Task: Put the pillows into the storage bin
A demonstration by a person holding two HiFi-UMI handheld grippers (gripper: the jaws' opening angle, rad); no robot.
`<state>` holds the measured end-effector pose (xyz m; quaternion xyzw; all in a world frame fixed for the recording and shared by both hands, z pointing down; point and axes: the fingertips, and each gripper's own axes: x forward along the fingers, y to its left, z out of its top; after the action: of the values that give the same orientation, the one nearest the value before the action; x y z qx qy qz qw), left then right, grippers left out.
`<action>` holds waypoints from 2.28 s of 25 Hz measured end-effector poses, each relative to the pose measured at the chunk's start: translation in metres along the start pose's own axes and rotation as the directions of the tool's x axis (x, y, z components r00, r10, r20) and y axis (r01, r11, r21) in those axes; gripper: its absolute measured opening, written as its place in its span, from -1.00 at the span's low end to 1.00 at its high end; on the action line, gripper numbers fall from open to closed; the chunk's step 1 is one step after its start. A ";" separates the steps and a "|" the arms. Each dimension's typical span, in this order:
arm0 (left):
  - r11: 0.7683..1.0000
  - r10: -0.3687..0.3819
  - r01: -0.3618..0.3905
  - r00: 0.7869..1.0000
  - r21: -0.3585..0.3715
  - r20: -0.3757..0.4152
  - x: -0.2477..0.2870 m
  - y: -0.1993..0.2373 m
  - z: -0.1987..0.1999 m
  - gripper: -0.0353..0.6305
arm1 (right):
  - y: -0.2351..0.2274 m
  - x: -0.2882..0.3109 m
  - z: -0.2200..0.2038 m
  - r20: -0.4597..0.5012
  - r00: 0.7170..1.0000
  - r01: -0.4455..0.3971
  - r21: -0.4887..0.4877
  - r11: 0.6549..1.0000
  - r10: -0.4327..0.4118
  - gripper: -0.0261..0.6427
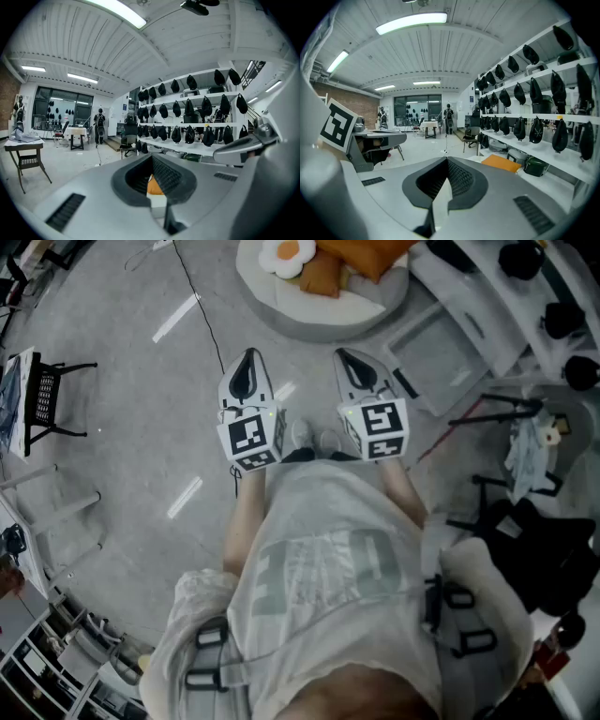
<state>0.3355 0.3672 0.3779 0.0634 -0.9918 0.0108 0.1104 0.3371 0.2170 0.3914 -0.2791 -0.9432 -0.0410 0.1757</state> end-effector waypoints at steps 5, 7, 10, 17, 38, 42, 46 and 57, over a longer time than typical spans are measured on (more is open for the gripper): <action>1.000 -0.017 0.017 1.000 0.006 0.005 0.003 -0.001 0.001 -0.87 | 0.002 0.005 0.002 0.002 1.000 -0.002 -0.010 1.000 0.002 -0.90; 1.000 -0.019 0.019 1.000 0.003 0.010 0.005 0.000 0.001 -0.87 | 0.002 0.008 0.002 0.000 1.000 -0.001 -0.017 1.000 0.001 -0.90; 1.000 -0.014 0.014 1.000 -0.003 0.014 0.007 0.009 0.000 -0.87 | 0.000 0.014 0.005 0.010 1.000 -0.001 0.000 1.000 0.001 -0.90; 0.999 -0.012 0.009 0.999 0.052 0.052 0.033 0.055 0.001 -0.87 | -0.009 0.031 0.009 0.031 0.998 0.049 -0.007 0.999 -0.049 -0.90; 0.996 0.018 -0.014 0.999 -0.093 0.042 0.128 0.095 0.012 -0.87 | -0.069 0.129 0.027 0.031 0.992 0.119 0.082 0.990 -0.121 -0.90; 0.997 -0.011 0.013 0.999 -0.070 0.041 0.171 0.088 0.026 -0.87 | -0.090 0.173 0.047 0.050 0.994 0.090 0.090 0.992 -0.095 -0.90; 0.998 -0.011 0.015 0.999 -0.067 0.052 0.225 0.092 0.042 -0.87 | -0.118 0.220 0.071 0.065 0.995 0.067 0.079 0.995 -0.073 -0.90; 0.987 -0.033 0.042 0.998 -0.153 0.062 0.347 0.092 0.084 -0.87 | -0.199 0.315 0.104 0.072 0.995 0.062 0.107 0.992 -0.070 -0.89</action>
<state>-0.0302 0.4124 0.3713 0.0736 -0.9911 -0.0699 0.0856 -0.0487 0.2295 0.4094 -0.2394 -0.9587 0.0134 0.1529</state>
